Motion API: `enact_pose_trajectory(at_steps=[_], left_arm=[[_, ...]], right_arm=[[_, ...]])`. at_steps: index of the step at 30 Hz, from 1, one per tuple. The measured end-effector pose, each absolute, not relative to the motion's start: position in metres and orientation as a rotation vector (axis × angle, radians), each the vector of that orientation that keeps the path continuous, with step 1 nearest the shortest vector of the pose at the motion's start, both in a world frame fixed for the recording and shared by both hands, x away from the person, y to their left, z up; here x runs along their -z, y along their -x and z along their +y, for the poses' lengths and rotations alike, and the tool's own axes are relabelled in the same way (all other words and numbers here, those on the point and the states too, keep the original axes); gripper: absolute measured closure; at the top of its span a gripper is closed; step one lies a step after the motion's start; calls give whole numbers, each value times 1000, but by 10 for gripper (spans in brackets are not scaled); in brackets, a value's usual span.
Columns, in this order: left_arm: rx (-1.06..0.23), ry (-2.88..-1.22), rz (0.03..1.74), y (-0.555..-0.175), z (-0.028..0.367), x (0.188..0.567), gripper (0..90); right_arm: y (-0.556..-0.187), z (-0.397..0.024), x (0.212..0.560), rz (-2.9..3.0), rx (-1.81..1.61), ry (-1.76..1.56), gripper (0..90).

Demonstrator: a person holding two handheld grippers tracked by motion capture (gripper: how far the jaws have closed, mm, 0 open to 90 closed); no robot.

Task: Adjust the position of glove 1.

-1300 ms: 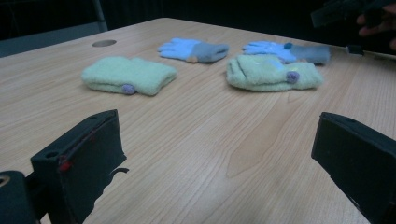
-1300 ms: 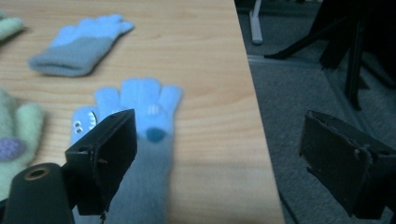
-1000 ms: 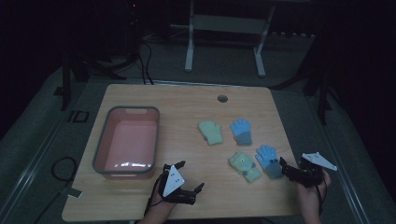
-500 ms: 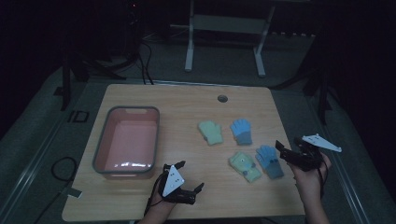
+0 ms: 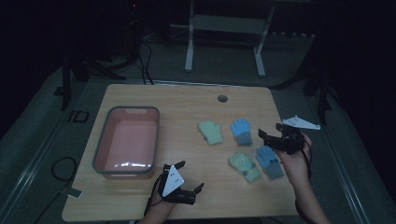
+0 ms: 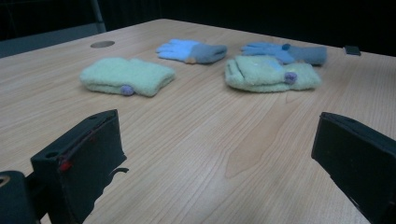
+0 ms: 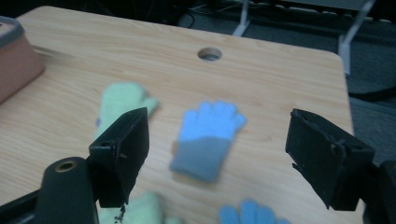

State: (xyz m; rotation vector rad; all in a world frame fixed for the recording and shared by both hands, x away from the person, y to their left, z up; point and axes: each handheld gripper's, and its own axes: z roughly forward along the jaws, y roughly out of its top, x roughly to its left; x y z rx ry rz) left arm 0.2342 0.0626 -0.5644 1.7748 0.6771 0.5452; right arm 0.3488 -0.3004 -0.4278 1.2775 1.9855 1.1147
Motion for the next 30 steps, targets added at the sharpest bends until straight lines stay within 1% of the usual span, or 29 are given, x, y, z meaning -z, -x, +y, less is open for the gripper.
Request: enact_pose_trajectory(at_steps=[5,15,23,26,30], left_arm=[[-543,-1777,675,-234,63,564,23],[-540,-1780,674,-234,62,564,23],[-538,-1782,673,-234,62,564,23],[-538,-1781,672,-234,62,564,23],[-534,-1782,670,-234,62,564,23]], right_arm=[[-360,-283,421,2025,-1144,-1247,214],[-380,-246,420,2124,-1162,-1155,215],[-398,-214,432,2210,-1165,-1124,224],[-402,-208,435,2233,-1168,-1128,224],[-412,-193,446,2264,-1147,-1134,236]])
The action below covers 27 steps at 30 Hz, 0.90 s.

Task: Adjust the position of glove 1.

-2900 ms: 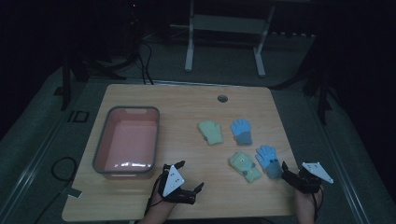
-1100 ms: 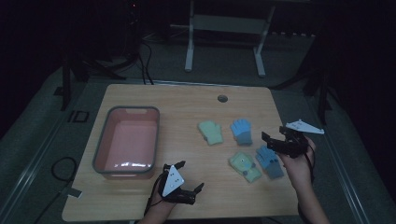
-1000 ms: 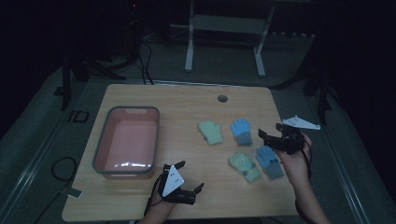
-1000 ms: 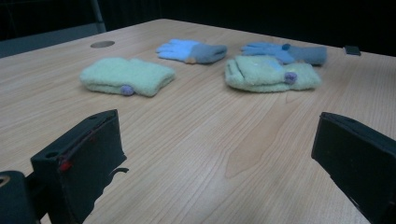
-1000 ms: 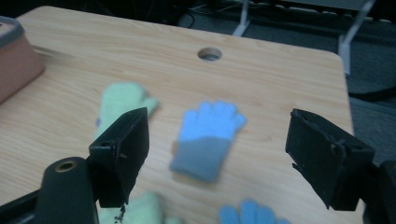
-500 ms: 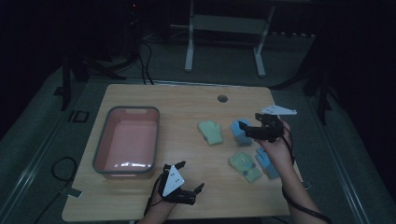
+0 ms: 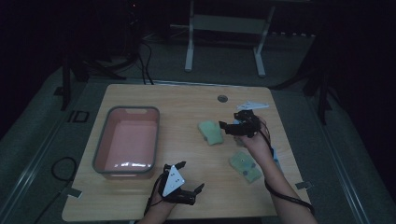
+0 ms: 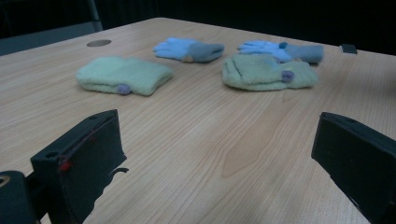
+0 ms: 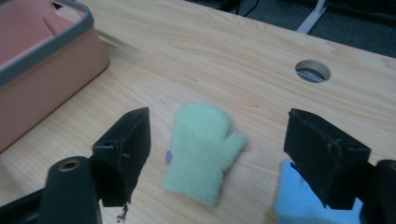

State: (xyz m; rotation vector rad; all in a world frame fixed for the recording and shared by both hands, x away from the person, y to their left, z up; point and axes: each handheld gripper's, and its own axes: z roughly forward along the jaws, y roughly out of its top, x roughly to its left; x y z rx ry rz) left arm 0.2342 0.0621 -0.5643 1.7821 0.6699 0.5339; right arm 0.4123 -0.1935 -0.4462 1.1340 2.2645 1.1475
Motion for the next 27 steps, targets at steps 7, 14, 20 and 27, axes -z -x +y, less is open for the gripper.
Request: enact_pose_trajectory(at_steps=[7,14,20,27], left_arm=[[-536,-1782,667,-234,62,564,23],[-535,-1783,664,-234,62,564,23],[-532,-1783,664,-234,62,564,23],[-531,-1780,665,-234,63,564,23]], right_arm=[[-423,-175,466,2286,-1113,-1145,332],[-435,-161,487,2343,-1070,-1154,462],[-444,-153,504,2383,-1027,-1137,567],[-452,-146,517,2409,-962,-1090,580]])
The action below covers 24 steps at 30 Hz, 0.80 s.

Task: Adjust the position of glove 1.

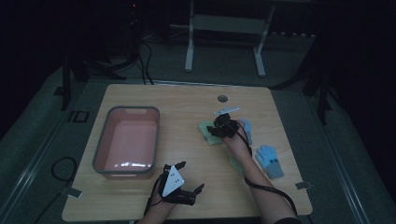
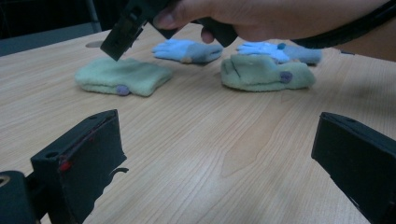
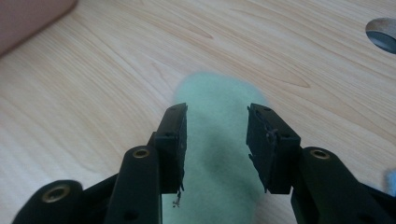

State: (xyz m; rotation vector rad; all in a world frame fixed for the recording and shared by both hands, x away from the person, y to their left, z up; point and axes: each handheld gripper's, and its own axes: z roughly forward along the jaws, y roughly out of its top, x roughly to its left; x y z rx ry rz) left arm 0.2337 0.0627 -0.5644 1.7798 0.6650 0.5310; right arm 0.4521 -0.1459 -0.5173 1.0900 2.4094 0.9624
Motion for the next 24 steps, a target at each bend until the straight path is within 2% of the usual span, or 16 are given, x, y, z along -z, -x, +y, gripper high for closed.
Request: enact_pose_trajectory(at_steps=[7,15,20,22,23,24], left_arm=[[-529,-1779,666,-234,63,564,23],[-528,-1776,666,-234,63,564,23],[-526,-1779,666,-234,63,564,23],[-526,-1779,666,-234,63,564,23],[-524,-1776,669,-234,63,564,23],[-524,-1775,670,-234,63,564,23]], right_arm=[[-460,-143,534,2444,-933,-1027,589],[-464,-139,543,2453,-898,-1055,640],[-462,-138,546,2440,-920,-1102,784],[-461,-137,546,2431,-919,-1108,784],[-458,-135,545,2409,-913,-1125,849],[-458,-135,545,2401,-913,-1139,857]])
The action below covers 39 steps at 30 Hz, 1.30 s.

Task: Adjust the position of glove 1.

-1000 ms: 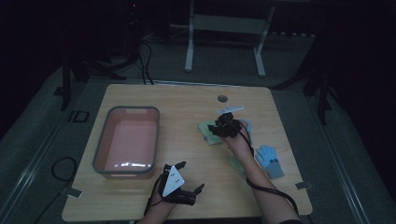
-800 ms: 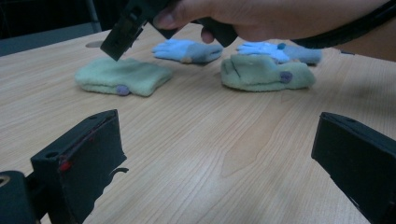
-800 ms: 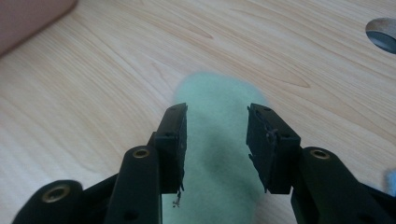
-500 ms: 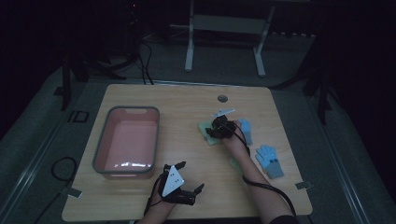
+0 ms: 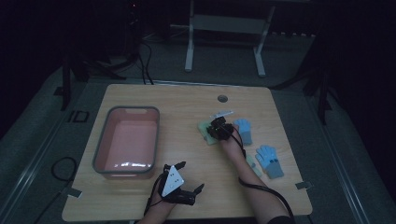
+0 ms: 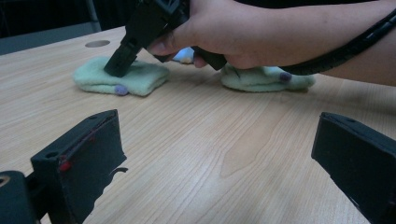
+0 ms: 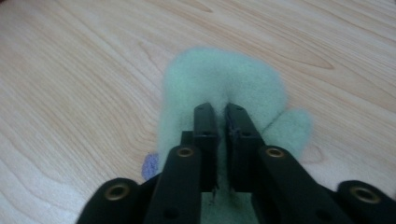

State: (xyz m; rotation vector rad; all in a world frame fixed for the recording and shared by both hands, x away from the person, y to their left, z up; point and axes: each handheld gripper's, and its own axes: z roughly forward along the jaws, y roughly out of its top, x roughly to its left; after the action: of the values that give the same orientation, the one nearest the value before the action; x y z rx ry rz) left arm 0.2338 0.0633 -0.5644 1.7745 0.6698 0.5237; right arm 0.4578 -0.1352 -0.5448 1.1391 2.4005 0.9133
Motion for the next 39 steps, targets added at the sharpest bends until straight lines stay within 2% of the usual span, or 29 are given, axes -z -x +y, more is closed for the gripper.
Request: enact_pose_trajectory(at_steps=[10,22,26,35,39], left_arm=[[-532,-1772,671,-233,64,564,23],[-549,-1762,671,-232,63,565,23],[-552,-1760,666,-231,64,565,23],[-556,-1758,665,-231,64,565,23],[-551,-1753,668,-231,64,565,23]], right_arm=[[-427,-136,511,2310,-978,-1241,868],[-344,-137,477,2187,-1103,-1332,868],[-316,-138,481,2162,-1130,-1352,869],[-278,-134,499,2077,-1097,-1386,868],[-276,-132,511,2063,-1079,-1429,868]])
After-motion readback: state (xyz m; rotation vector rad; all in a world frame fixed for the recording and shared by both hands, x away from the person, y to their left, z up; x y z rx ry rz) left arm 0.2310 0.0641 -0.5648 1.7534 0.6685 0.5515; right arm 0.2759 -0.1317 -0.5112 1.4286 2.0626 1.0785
